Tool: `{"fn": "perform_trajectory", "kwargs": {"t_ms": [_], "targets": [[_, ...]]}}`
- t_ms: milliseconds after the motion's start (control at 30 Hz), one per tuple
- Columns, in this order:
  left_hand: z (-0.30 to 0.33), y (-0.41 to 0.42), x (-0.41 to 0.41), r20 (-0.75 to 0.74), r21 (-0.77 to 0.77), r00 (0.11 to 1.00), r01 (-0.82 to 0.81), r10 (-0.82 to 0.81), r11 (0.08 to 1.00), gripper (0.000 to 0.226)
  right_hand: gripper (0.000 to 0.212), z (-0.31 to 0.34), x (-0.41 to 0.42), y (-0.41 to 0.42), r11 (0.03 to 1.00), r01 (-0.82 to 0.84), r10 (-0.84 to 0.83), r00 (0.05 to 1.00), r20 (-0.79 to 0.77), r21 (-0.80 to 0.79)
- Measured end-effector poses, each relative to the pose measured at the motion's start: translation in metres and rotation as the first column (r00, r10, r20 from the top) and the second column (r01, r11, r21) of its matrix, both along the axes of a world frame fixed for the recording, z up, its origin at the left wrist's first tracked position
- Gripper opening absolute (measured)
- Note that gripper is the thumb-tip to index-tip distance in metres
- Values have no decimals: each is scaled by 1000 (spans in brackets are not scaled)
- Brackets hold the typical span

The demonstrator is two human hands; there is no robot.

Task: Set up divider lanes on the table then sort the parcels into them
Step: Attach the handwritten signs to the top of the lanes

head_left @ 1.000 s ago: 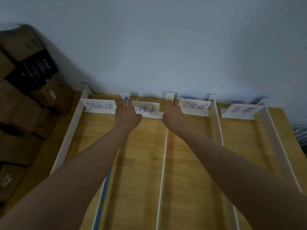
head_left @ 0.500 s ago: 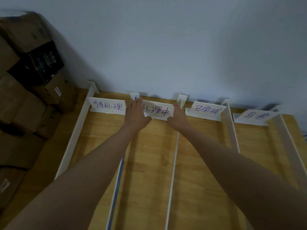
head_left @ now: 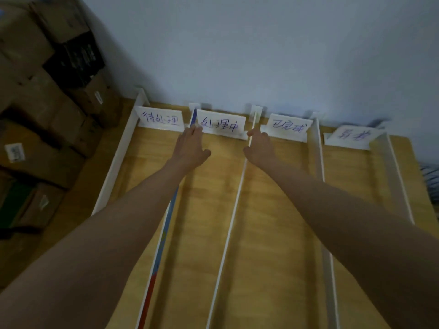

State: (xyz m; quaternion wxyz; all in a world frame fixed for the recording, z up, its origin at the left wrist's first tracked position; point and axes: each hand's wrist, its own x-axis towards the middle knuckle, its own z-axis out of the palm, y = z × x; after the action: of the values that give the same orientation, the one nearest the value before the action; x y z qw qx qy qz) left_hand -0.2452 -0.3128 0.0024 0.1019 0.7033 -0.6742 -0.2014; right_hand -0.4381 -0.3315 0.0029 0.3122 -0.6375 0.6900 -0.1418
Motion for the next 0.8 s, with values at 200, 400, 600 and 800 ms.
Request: {"fn": "perform_trajectory", "kwargs": {"t_ms": [200,400,600,800], "targets": [[12,104,13,54,115,999,-13,7,993,58,36,9,9,96,995,-66,70,996,-48,79],[-2,174,35,140,175,988,-90,65,980,45,43,3,38,185,985,-56,75,990,-116,161],[-31,221,46,142,247,988,-101,68,964,34,50,-31,60,257,970,52,1,976,-220,236],[-47,234,55,101,227,992,-94,73,969,32,41,-43,56,275,965,111,-58,974,-220,239]]}}
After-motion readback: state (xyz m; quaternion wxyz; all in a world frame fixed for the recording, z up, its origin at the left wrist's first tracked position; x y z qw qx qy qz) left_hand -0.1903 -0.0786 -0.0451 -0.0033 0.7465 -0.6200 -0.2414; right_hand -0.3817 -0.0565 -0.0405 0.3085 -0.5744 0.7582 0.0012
